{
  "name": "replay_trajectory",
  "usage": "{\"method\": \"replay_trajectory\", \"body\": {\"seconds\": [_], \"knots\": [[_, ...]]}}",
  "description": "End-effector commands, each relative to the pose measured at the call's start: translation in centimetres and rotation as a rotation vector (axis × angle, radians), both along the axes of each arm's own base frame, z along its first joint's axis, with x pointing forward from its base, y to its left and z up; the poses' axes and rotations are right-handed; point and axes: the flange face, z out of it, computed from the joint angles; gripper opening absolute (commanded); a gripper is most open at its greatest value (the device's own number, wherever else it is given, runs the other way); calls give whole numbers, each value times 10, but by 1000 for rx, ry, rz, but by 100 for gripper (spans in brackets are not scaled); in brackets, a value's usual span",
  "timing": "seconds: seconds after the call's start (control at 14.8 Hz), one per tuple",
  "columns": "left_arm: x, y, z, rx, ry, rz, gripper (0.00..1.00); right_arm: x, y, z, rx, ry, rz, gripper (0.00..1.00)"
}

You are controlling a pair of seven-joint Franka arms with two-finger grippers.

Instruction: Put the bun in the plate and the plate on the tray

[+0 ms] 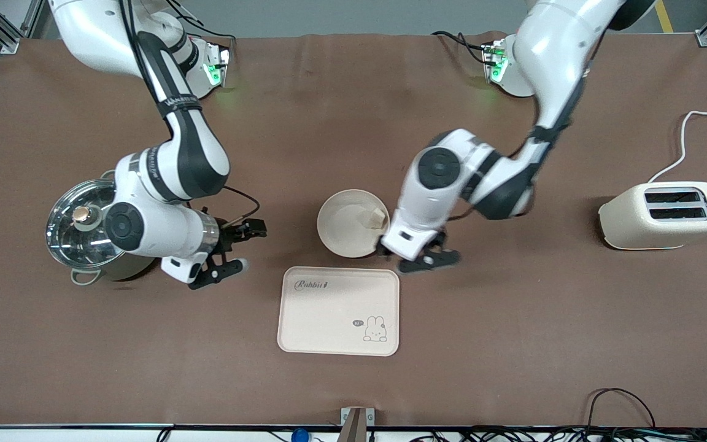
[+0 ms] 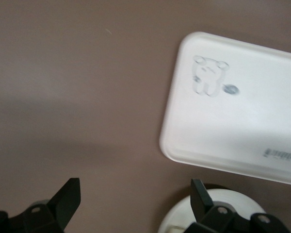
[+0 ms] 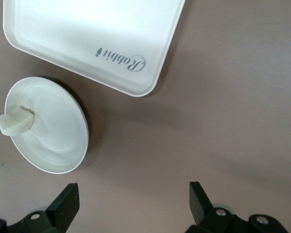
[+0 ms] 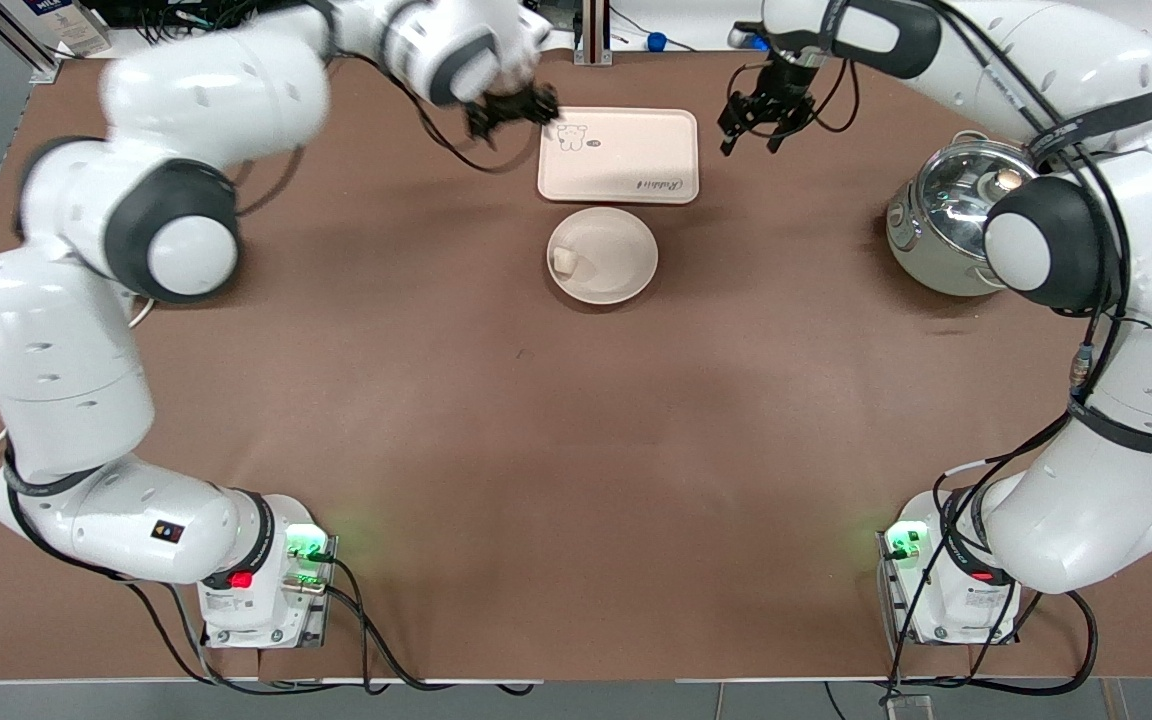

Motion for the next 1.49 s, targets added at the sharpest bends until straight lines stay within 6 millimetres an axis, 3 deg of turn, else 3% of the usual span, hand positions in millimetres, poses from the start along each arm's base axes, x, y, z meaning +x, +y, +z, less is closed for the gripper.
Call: {"method": "replay_trajectory", "body": {"seconds": [0.0,0.14,0.27,0.47,0.61,0.81,0.88,1.15,1.42], "knots": [[3,48,47,60,12,-49,100,-3,18,-14,30,18,-31,100],[9,86,83,70,16,-53,100,-8,33,-30,45,39,-37,100],[5,115,113,78,43,-87,100,-18,62,-49,59,29,-28,99],[-10,150,161,75,78,-128,100,-31,87,-77,68,29,-28,90],[-18,196,194,33,87,-150,100,-38,98,-94,77,43,-32,85],[-29,281,241,-30,68,-236,100,-46,109,-116,65,57,-7,77],[-36,299,253,-26,48,-256,100,-49,113,-118,69,61,-2,74],[-76,315,284,10,25,-254,100,-55,120,-136,65,78,5,67],[-85,309,297,81,1,-281,100,-61,130,-145,73,69,10,57]]}}
